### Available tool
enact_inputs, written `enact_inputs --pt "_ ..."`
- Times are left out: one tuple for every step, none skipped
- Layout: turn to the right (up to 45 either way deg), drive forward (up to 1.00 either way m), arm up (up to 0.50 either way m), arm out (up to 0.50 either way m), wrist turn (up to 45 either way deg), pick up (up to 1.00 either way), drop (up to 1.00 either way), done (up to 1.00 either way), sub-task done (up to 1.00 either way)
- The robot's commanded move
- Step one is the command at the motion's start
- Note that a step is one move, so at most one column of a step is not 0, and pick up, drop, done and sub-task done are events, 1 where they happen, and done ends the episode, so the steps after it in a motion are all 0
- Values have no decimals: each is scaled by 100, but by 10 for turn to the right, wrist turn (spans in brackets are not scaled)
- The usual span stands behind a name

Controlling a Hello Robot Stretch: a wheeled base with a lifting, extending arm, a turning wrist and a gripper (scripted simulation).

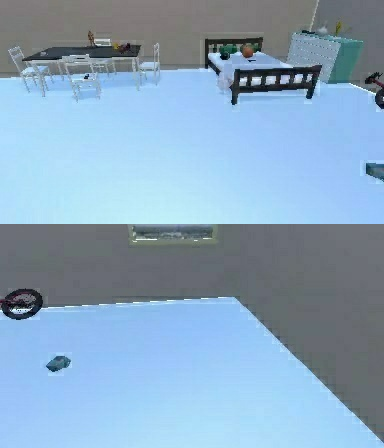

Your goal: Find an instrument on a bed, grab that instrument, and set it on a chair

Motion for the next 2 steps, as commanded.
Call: enact_inputs --pt "0 100 0 0 0 0 0 0 0" --pt "30 0 0 0 0 0 0 0 0"
